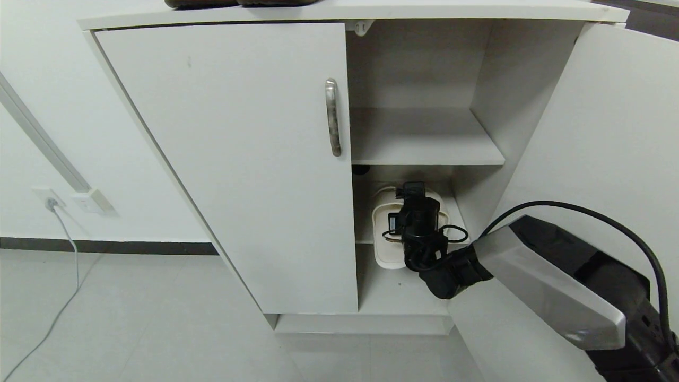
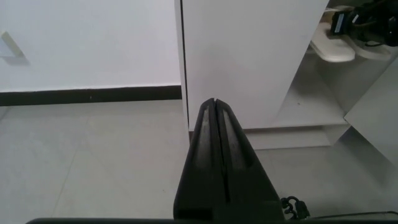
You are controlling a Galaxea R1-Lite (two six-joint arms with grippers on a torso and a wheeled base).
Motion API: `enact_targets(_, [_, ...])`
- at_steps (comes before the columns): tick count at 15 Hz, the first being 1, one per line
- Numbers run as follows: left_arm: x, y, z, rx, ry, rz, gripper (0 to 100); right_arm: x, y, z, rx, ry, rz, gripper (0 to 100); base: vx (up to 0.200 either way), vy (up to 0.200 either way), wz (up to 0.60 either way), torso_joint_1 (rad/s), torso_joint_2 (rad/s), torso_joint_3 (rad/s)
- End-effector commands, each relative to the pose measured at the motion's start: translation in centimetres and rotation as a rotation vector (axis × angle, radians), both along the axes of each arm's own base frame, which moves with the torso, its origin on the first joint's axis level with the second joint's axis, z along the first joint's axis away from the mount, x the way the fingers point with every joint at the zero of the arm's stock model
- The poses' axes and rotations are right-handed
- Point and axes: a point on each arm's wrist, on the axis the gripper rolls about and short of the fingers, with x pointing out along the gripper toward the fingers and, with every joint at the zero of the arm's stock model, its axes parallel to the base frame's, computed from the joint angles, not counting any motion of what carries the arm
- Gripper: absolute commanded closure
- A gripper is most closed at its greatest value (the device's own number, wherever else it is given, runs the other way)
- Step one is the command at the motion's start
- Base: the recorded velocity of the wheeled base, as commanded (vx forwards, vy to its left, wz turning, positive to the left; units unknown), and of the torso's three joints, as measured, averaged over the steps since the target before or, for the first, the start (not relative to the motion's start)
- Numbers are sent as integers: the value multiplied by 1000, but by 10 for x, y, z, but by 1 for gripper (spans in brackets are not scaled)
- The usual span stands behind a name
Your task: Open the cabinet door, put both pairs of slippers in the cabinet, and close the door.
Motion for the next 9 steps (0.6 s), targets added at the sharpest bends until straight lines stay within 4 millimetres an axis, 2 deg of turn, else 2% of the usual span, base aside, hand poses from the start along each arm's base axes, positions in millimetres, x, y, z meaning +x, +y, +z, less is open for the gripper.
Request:
enact_targets(1, [0, 0, 0, 0, 1, 0, 100, 10, 0, 1, 5, -6, -10, 100, 0, 0, 0, 0, 0, 0])
enact_targets(6, [0, 0, 0, 0, 1, 0, 100, 22, -6, 15, 17, -21, -19, 100, 0, 0, 0, 0, 0, 0])
enact_targets(9, [0, 0, 0, 0, 1, 0, 100, 24, -6, 10, 10, -11, -20, 100, 0, 0, 0, 0, 0, 0])
